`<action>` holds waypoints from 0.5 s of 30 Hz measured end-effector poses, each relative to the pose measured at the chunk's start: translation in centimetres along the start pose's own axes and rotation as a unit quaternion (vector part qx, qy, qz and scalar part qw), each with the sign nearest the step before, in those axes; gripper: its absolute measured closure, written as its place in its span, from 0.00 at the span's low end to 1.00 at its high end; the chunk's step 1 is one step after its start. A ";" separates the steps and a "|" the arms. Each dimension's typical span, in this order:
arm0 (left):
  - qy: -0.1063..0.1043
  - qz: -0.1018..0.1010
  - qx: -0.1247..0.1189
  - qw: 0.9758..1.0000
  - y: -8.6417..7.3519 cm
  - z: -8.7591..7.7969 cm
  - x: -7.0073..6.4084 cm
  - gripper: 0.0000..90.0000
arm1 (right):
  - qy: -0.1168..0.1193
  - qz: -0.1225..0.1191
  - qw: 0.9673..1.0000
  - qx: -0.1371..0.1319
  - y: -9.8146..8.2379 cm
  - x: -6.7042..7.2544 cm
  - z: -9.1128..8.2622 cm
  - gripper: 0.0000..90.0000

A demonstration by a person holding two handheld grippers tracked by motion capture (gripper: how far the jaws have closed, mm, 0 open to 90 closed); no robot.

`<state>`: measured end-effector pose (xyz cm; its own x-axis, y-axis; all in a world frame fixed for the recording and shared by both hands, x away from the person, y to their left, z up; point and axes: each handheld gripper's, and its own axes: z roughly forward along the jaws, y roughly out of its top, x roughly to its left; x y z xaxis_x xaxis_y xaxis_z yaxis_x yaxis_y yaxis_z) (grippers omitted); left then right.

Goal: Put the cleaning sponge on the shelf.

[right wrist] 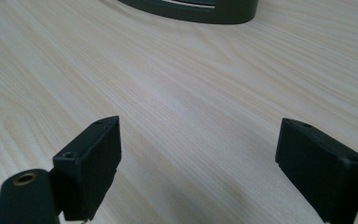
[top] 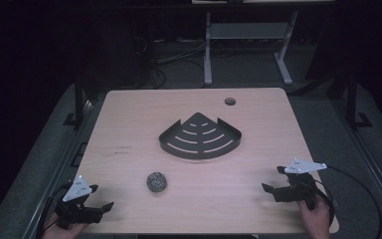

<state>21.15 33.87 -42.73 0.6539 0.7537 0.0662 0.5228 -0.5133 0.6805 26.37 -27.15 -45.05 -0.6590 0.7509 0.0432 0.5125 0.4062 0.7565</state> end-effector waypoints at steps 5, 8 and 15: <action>-0.005 0.007 0.000 1.000 0.3 0.3 -0.1 0.20 | -0.001 0.002 1.000 0.001 -0.1 0.0 -0.1 0.15; -0.010 0.007 0.001 1.000 0.5 0.5 -0.1 0.20 | -0.003 0.005 1.000 0.000 -0.3 0.0 -0.2 0.15; -0.018 0.019 -0.003 1.000 1.2 0.9 -0.5 0.20 | -0.007 0.012 1.000 -0.001 -0.5 -0.2 -0.5 0.15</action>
<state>21.96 32.52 -42.66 0.6928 0.7180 0.0667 0.4930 -0.5392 0.6827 25.91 -27.74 -45.12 -0.6388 0.7676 0.0525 0.5267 0.3866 0.7570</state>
